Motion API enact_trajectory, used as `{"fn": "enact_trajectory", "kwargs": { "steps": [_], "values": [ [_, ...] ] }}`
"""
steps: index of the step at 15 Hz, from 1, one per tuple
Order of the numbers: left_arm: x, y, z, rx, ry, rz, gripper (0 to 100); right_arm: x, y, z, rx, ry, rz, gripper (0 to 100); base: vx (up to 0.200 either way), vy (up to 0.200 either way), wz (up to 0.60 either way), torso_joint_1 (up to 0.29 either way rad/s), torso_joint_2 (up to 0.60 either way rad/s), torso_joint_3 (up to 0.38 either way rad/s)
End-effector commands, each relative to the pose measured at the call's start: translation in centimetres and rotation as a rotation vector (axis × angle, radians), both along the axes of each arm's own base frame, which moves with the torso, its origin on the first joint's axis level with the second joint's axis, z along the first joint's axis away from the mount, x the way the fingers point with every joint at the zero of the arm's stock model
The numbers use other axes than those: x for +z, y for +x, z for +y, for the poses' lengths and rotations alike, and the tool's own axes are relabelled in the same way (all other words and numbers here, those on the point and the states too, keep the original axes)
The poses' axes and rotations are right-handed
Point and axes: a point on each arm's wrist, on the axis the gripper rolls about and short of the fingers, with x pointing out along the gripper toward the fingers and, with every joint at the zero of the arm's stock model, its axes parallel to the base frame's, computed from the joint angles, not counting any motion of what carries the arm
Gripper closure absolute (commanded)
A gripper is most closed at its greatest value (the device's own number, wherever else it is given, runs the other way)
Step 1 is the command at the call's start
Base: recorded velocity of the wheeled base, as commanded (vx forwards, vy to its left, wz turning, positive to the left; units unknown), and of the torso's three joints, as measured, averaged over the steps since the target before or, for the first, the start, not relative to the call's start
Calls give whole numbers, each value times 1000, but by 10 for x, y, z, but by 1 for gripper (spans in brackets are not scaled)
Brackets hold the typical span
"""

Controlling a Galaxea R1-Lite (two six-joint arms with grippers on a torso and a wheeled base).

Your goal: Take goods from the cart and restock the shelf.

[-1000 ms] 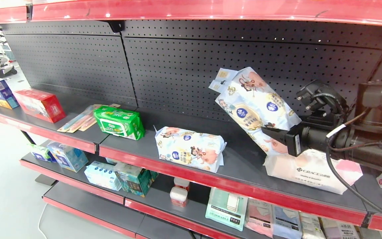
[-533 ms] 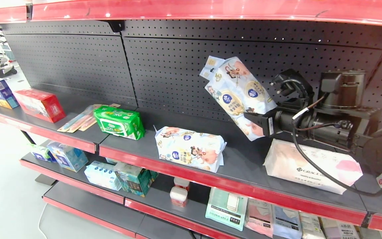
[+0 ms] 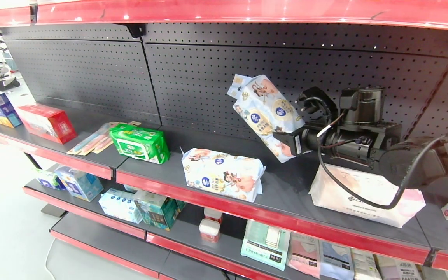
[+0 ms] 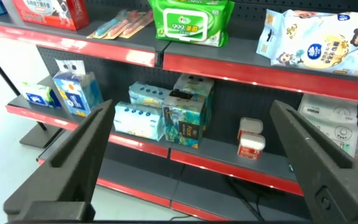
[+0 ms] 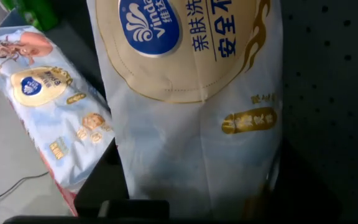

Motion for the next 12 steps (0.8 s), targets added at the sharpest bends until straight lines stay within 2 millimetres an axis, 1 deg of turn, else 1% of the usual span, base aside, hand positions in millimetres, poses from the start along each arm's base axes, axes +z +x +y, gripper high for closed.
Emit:
{"fn": "enact_trajectory", "kwargs": {
  "steps": [1,4,5,7,9,12],
  "values": [
    [0,0,0,1,0,1,0,-12,16,2,-10,-11,17,100,0,0,0,0,0,0],
    [0,0,0,1,0,1,0,-17,30,-4,-30,-16,18,100,0,0,0,0,0,0],
    [0,0,0,1,0,1,0,-23,35,-6,-19,-24,27,100,0,0,0,0,0,0],
    [0,0,0,1,0,1,0,-27,41,-8,12,-54,15,100,0,0,0,0,0,0],
    [0,0,0,1,0,1,0,-24,47,-12,59,-68,-11,100,0,0,0,0,0,0],
    [0,0,0,1,0,1,0,-24,52,-18,59,-104,-36,100,0,0,0,0,0,0]
  ]
}}
